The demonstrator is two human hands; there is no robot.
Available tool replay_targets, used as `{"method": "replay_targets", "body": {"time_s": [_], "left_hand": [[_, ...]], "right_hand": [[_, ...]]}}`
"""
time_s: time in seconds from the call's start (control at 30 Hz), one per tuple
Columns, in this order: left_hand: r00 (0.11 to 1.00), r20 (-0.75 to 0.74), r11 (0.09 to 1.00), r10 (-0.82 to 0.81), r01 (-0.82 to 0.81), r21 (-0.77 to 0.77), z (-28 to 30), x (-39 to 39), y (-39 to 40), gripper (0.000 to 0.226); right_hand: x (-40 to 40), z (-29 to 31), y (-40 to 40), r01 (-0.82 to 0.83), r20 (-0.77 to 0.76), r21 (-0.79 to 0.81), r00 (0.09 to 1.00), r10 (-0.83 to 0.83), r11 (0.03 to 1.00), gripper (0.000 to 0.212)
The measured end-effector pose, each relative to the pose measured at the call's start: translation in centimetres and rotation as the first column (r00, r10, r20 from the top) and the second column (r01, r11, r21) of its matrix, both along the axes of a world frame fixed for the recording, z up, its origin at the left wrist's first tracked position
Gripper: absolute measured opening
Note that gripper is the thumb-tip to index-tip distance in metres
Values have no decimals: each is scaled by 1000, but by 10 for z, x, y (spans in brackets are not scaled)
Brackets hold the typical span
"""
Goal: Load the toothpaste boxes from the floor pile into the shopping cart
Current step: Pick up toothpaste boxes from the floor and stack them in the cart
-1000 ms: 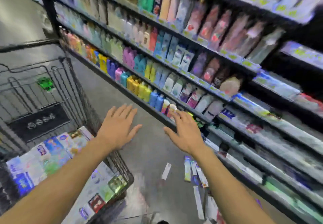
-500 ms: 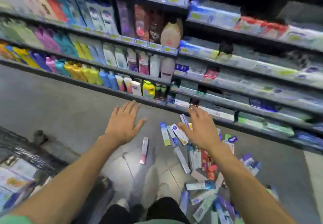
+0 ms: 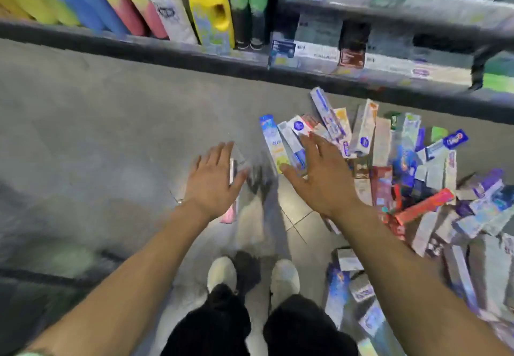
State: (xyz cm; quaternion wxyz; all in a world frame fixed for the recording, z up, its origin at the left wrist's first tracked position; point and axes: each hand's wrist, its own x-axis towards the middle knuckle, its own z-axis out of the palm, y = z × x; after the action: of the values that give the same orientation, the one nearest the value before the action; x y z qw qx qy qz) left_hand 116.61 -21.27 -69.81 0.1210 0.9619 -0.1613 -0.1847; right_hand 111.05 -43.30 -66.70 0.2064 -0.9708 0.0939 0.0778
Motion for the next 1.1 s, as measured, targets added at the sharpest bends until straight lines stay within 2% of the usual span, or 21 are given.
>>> {"method": "replay_targets", "body": {"time_s": [0.17, 0.33, 0.47, 0.57, 0.6, 0.67, 0.73, 0.8, 0.87, 0.93, 0.97, 1.03, 1.1], "left_hand": [[999, 31, 996, -36, 33, 83, -193, 12, -5, 68], [993, 105, 998, 43, -49, 47, -300, 28, -2, 75], [983, 177, 998, 46, -36, -56, -336, 25, 10, 70], [985, 135, 981, 104, -79, -179, -346, 15, 15, 78], [981, 101, 966, 166, -141, -218, -345, 12, 15, 80], [937, 8, 901, 350, -335, -276, -342, 5, 16, 84], [873, -95, 833, 478, -485, -266, -341, -1, 14, 81], [825, -163, 794, 541, -565, -223, -341, -4, 13, 62], [797, -195, 768, 572, -604, -215, -338, -1, 16, 45], [756, -275, 689, 593, -654, -311, -336, 4, 21, 39], [717, -357, 603, 598, -696, -389, -333, 6, 23, 39], [624, -533, 368, 572, -776, -513, -324, 9, 24, 42], [564, -664, 157, 492, -807, -569, -307, 12, 20, 35]], "right_hand": [[19, -194, -6, -97, -153, -53, 984, 88, 994, 89], [43, -306, -10, -87, -90, -104, 993, 77, 991, 79], [51, -353, -8, -24, 10, -52, 1000, 25, 998, 75], [51, -377, -10, 69, 88, 26, 994, -71, 997, 74], [51, -378, -9, 134, 92, 76, 986, -141, 988, 73], [54, -377, -6, 264, 13, 174, 963, -270, 949, 76], [56, -376, -3, 341, -70, 175, 940, -334, 923, 83], [60, -373, 0, 396, -130, 151, 916, -379, 906, 84], [68, -370, 2, 441, -154, 147, 894, -420, 885, 75], [75, -366, 4, 464, -146, 227, 885, -441, 856, 64], [77, -362, 6, 466, -143, 291, 885, -444, 835, 60], [79, -350, 10, 452, -131, 413, 889, -439, 791, 53], [77, -329, 20, 430, -112, 513, 892, -438, 743, 50]]}}
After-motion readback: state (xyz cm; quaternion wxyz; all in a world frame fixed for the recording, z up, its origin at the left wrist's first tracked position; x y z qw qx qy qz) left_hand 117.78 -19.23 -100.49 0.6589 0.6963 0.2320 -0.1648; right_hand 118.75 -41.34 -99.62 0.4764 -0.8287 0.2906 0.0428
